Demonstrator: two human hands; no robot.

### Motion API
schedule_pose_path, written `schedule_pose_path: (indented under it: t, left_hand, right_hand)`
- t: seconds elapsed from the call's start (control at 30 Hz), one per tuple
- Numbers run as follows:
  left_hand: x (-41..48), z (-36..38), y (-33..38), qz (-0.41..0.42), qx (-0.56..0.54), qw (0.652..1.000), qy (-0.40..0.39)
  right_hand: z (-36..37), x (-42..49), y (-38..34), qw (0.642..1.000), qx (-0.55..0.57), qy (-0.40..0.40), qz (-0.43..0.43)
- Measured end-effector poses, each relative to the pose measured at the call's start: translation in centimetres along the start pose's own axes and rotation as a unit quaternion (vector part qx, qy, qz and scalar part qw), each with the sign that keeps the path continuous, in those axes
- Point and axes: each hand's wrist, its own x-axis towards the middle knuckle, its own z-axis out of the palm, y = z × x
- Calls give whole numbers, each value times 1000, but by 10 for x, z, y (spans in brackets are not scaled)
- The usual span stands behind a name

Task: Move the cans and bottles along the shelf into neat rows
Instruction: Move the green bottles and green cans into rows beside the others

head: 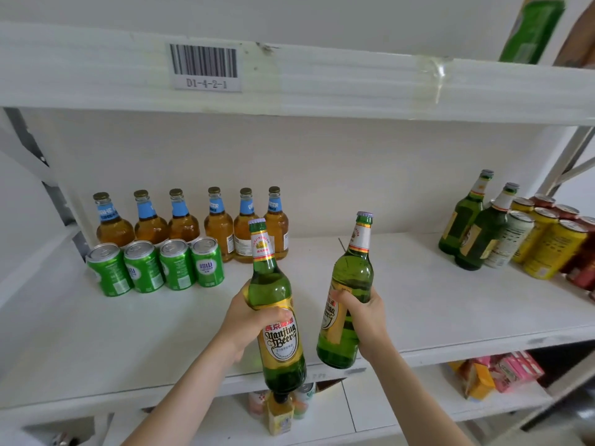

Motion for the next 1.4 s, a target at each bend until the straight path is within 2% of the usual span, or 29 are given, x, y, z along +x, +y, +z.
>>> schedule_pose_path:
  t: [0.3, 0.57, 1.0, 1.27, 1.4]
  left_hand:
    - [-29, 85, -8, 5, 1, 1000, 5]
    - [-31, 151, -6, 6, 1, 1000, 0]
    - [49, 241, 16, 15, 31, 998, -56]
    - [86, 313, 19, 13, 65, 995, -73]
    - [89, 355, 15, 7, 69, 996, -55]
  right_hand:
    - [-87, -15, -18, 999, -27, -18, 4]
    - [-157, -14, -24, 999, -43, -3, 4]
    - [-242, 50, -33, 998, -38, 42, 19]
    - [-306, 82, -40, 999, -22, 36, 27]
    - [-342, 94, -47, 999, -30, 22, 28]
